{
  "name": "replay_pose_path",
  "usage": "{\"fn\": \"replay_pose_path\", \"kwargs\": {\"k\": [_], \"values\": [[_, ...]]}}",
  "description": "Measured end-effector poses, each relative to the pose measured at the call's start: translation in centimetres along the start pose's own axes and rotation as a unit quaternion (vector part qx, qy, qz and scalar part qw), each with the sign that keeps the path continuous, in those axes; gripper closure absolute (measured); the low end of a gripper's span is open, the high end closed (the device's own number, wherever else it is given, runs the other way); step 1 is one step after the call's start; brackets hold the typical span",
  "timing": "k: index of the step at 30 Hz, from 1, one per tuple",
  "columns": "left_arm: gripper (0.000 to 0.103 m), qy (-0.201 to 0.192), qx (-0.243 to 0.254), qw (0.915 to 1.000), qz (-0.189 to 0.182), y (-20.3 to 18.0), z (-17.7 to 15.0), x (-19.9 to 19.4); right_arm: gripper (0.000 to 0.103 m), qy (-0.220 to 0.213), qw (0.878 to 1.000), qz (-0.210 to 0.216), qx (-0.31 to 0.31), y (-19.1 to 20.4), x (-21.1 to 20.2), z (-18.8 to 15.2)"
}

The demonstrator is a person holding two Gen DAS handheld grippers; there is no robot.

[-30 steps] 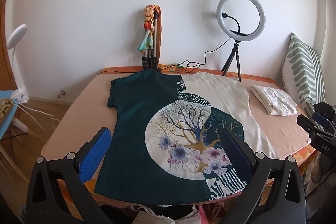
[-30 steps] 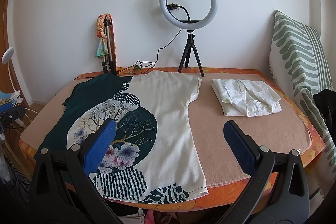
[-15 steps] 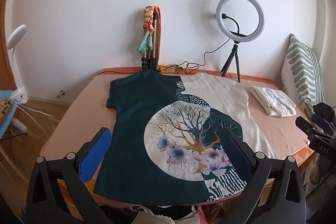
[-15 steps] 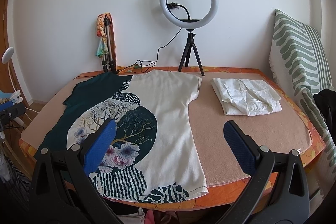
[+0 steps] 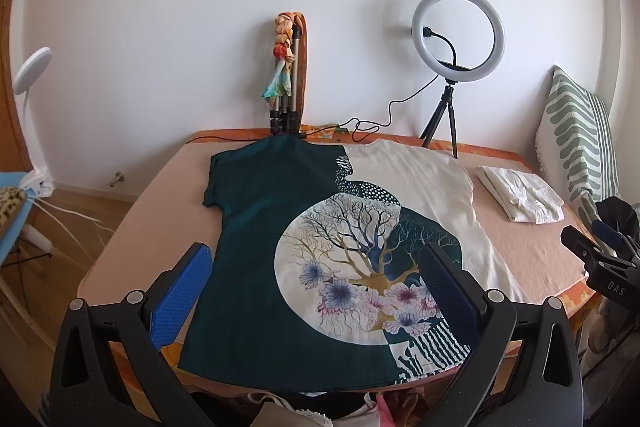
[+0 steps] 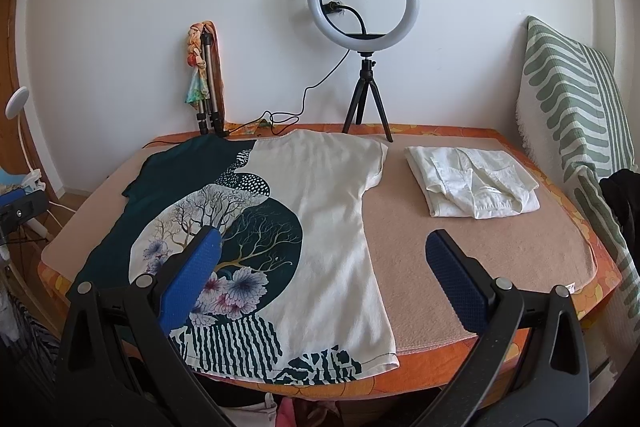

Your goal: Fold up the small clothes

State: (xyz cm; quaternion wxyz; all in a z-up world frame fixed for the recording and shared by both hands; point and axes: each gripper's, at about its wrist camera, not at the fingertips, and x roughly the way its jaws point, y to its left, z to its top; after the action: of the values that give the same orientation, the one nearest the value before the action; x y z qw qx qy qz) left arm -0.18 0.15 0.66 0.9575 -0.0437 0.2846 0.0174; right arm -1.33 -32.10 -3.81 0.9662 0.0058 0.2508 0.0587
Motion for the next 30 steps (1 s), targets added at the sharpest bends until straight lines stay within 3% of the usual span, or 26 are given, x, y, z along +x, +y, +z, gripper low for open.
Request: {"fn": "replay_pose_path", "kwargs": {"k": [30], "values": [[0.0,-0.001,0.0,1.0,-0.003,0.0,0.06,-0.03,0.0,0.006,1.0,0.002,0.0,0.3,0.23,-0.34]]}}
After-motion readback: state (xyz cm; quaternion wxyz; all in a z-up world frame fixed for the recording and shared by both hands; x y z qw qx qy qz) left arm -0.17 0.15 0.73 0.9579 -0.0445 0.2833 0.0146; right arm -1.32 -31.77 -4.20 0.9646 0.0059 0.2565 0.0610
